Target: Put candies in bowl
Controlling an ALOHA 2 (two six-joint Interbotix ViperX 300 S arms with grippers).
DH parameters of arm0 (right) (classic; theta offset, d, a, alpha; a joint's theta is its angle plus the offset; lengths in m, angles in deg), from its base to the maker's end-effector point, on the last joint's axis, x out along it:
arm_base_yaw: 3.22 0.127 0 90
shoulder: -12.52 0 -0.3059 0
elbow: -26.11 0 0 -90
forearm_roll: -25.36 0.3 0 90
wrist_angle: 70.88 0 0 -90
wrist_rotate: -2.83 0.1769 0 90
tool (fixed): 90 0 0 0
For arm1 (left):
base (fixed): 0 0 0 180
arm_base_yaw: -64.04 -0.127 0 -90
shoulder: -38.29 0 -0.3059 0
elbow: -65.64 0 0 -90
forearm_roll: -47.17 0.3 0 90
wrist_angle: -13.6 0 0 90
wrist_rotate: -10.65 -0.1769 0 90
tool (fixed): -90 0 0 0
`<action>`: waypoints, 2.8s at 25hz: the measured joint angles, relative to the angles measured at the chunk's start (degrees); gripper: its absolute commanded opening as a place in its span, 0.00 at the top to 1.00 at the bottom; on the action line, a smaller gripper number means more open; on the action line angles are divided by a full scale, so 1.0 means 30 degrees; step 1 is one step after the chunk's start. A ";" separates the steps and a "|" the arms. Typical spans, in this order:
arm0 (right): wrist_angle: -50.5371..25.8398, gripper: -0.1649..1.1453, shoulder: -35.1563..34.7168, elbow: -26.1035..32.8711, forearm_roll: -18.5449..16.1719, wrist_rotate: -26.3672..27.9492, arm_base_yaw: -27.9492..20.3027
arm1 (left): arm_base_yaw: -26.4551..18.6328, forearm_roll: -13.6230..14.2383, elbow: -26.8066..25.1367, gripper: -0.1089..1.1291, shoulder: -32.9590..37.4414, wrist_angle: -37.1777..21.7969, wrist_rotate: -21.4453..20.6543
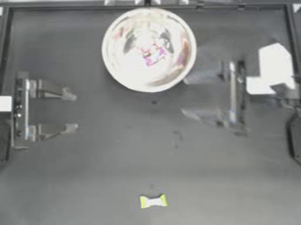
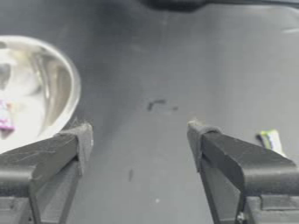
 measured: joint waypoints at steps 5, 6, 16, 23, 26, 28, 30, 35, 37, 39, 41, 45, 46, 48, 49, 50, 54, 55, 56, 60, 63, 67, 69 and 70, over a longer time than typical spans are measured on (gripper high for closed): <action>0.0293 0.12 0.1611 -0.1084 0.0527 0.0000 0.0850 | 0.0000 0.0000 0.0000 0.13 0.0586 -0.0059 -0.0088; 0.0117 0.12 0.1670 -0.1084 0.0645 -0.0029 0.1055 | 0.0000 -0.0029 -0.0059 0.13 0.0674 -0.0059 -0.0088; -0.9932 0.12 -0.1289 0.4277 0.1758 -0.0029 0.4102 | 0.0029 0.0000 -0.0205 0.13 0.0820 -0.0146 -0.0029; -1.5059 0.12 -0.5537 0.8701 0.1729 -0.0059 0.5244 | -0.0029 -0.0029 -0.0205 0.13 0.0820 -0.0234 0.0000; -1.6201 0.12 -0.7412 1.0166 0.1729 -0.0059 0.5801 | -0.0117 0.0000 -0.0293 0.13 0.0820 -0.0234 0.0000; -1.6670 0.12 -0.8584 1.0840 0.1729 -0.0029 0.6094 | -0.0176 -0.0029 -0.0352 0.13 0.0820 -0.0234 0.0000; -1.6846 0.12 -0.9492 1.1279 0.1787 0.0029 0.6416 | -0.0234 -0.0029 -0.0410 0.13 0.0820 -0.0234 0.0000; -1.6963 0.12 -1.1338 1.2070 0.1816 0.0820 0.7236 | -0.0264 -0.0029 -0.0381 0.13 0.0820 -0.0234 0.0000; -1.7051 0.12 -1.1953 1.2334 0.1758 0.1318 0.7529 | -0.0264 -0.0029 -0.0439 0.13 0.0820 -0.0234 0.0029; -1.7139 0.12 -1.2480 1.2598 0.1553 0.1699 0.7852 | -0.0264 -0.0029 -0.0498 0.13 0.0850 -0.0234 0.0029; -1.7197 0.12 -1.2949 1.2891 0.1289 0.2168 0.8174 | -0.0264 -0.0029 -0.0498 0.13 0.0820 -0.0234 0.0029; -1.7402 0.12 -1.4062 1.3447 0.0850 0.3105 0.8672 | -0.0322 -0.0029 -0.0498 0.13 0.0820 -0.0234 0.0029; -1.7432 0.12 -1.4297 1.3594 0.0762 0.3252 0.8760 | -0.0322 -0.0029 -0.0527 0.13 0.0820 -0.0234 0.0029; -1.7432 0.12 -1.4678 1.3857 0.0732 0.3369 0.8906 | -0.0293 -0.0029 -0.0557 0.13 0.0820 -0.0205 0.0029; -1.7402 0.12 -1.4854 1.4004 0.0732 0.3428 0.8965 | -0.0322 -0.0029 -0.0557 0.13 0.0850 -0.0205 0.0059; -1.7432 0.12 -1.5000 1.4150 0.0732 0.3428 0.8994 | -0.0322 -0.0029 -0.0586 0.13 0.0820 -0.0205 0.0029; -1.7461 0.12 -1.5645 1.4502 0.0732 0.3428 0.9053 | -0.0322 0.0000 -0.0703 0.13 0.0820 -0.0146 0.0059; -1.7461 0.12 -1.5791 1.4590 0.0732 0.3398 0.9053 | -0.0322 -0.0029 -0.0732 0.13 0.0820 -0.0146 0.0029; -1.7490 0.12 -1.5908 1.4678 0.0732 0.3398 0.9023 | -0.0293 -0.0029 -0.0762 0.13 0.0820 -0.0146 0.0059; -1.8105 0.12 -1.6523 1.4971 0.0732 0.3340 0.9053 | -0.0322 -0.0029 -0.0791 0.13 0.0820 -0.0117 0.0059; -1.8457 0.12 -1.6904 1.5176 0.0762 0.3369 0.9053 | -0.0322 -0.0029 -0.0791 0.13 0.0820 -0.0088 0.0059; -1.8662 0.12 -1.7227 1.5439 0.0791 0.3311 0.9053 | -0.0293 -0.0029 -0.0791 0.13 0.0820 -0.0088 0.0059; -1.8721 0.12 -1.7344 1.5439 0.0791 0.3311 0.9053 | -0.0293 -0.0029 -0.0791 0.13 0.0850 -0.0088 0.0059; -1.8721 0.12 -1.7402 1.5469 0.0762 0.3311 0.9053 | -0.0322 -0.0029 -0.0791 0.13 0.0820 -0.0088 0.0059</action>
